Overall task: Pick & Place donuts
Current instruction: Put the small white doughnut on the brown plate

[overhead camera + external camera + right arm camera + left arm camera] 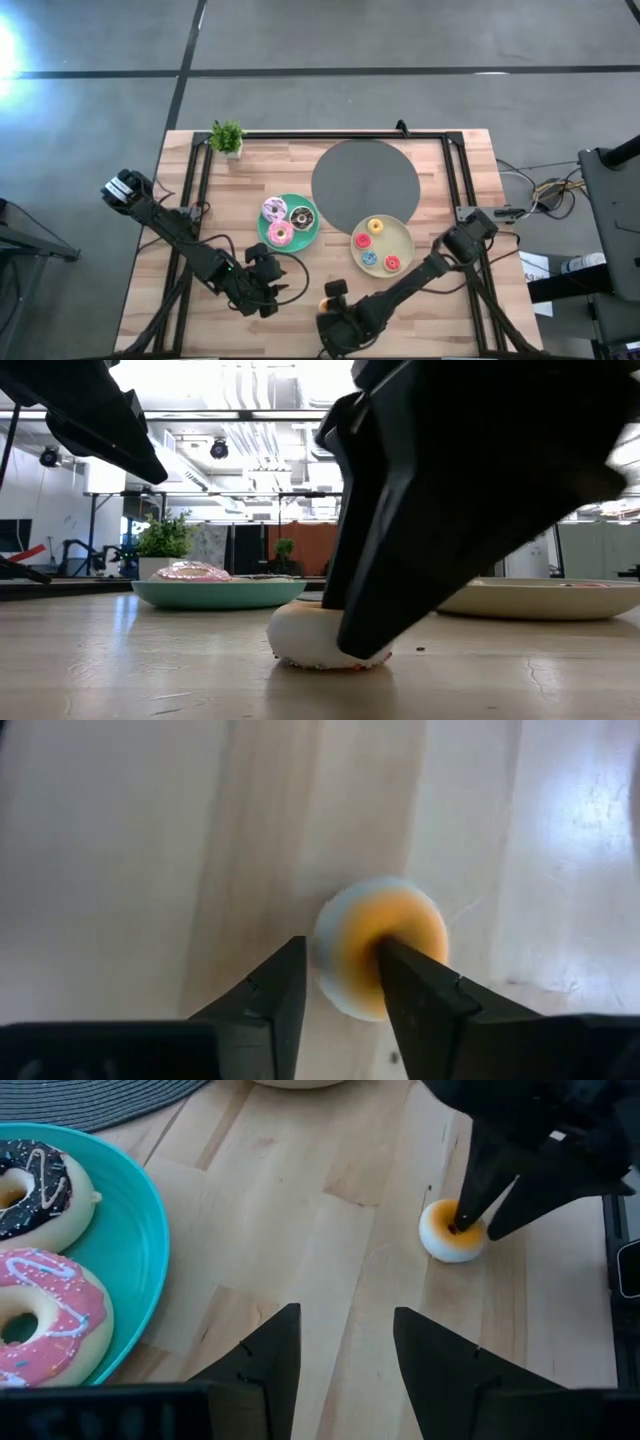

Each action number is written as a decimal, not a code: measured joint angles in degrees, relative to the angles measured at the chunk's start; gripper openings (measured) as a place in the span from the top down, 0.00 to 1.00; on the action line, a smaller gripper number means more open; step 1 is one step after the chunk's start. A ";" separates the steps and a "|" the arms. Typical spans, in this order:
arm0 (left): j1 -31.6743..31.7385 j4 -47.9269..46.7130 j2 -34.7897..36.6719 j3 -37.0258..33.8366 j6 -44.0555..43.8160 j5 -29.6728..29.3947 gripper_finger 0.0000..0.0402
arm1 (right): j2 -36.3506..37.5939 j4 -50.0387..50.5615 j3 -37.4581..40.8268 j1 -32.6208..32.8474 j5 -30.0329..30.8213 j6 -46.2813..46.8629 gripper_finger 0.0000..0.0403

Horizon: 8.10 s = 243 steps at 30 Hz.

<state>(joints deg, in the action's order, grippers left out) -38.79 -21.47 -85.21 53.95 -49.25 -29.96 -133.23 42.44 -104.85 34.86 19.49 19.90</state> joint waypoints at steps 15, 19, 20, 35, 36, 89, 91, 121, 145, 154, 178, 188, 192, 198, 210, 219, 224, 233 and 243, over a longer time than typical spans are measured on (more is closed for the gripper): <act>0.27 1.67 0.02 0.02 -0.27 0.24 0.66 | 6.57 1.33 0.59 -3.22 -3.36 13.79 0.98; 1.64 6.29 0.33 0.07 3.20 2.04 0.66 | 14.23 0.85 5.75 -3.35 -6.19 22.20 0.98; 1.98 6.98 0.60 0.07 4.39 2.06 0.66 | 16.84 -0.49 7.96 -3.37 -6.71 24.58 0.98; 6.55 35.47 13.47 0.07 33.57 8.45 0.66 | 49.36 -72.73 49.74 -6.78 -10.22 43.14 0.98; 7.62 35.24 13.51 0.07 32.67 11.19 0.66 | 49.83 -73.23 50.53 -6.99 -10.40 43.18 0.98; 20.19 74.04 -3.18 13.86 129.52 -12.84 0.66 | 46.88 -108.36 43.73 -13.76 19.54 38.86 0.96; 20.52 74.60 -3.95 14.75 130.96 -13.58 0.66 | 46.88 -108.41 43.40 -13.78 19.58 38.82 0.96; 20.87 72.69 -4.02 14.99 123.05 -13.00 0.66 | 47.31 -109.35 43.68 -13.93 24.09 37.13 0.96; 21.23 77.69 -6.16 15.90 124.53 -12.01 0.66 | 47.14 -108.83 43.88 -14.11 24.11 38.57 0.96; 21.53 78.88 -6.16 16.98 125.70 -12.30 0.66 | 47.06 -108.69 43.90 -14.13 24.13 38.53 0.96; 21.55 75.86 -6.16 16.98 127.79 -16.14 0.99 | 46.99 -108.65 45.14 -13.79 24.21 42.11 0.95; 21.18 73.22 -6.08 16.98 127.65 -19.90 1.00 | 55.55 -91.47 49.76 -10.91 23.97 41.33 0.69; 21.05 60.24 -6.03 17.03 119.21 -19.02 1.00 | 64.08 -76.54 50.98 -5.69 28.88 33.48 0.60; 21.72 40.16 -8.07 17.03 98.02 -6.85 1.00 | 71.43 -42.19 44.24 5.54 49.26 35.78 0.59; 25.10 37.97 -32.75 28.88 93.25 -0.71 1.00 | 67.19 -7.99 27.30 8.06 52.64 54.13 0.59; 29.66 13.97 -47.92 53.47 88.56 2.54 1.00 | 67.22 -7.10 26.00 8.06 50.82 55.17 0.59; 31.86 1.34 -54.46 65.66 84.45 3.18 0.98 | 67.27 -7.06 26.02 8.04 50.38 54.87 0.59; 32.74 -9.60 -60.30 77.66 81.00 9.59 0.96 | 68.94 -6.80 26.04 8.15 49.37 53.57 0.59; 34.25 -12.19 -60.83 76.88 75.51 14.16 0.91 | 69.96 -6.58 26.08 8.15 49.02 51.85 0.59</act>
<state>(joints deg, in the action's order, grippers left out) -4.54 -33.66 -146.04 130.84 26.25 -15.80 -63.27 35.86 -78.77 43.00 68.50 71.75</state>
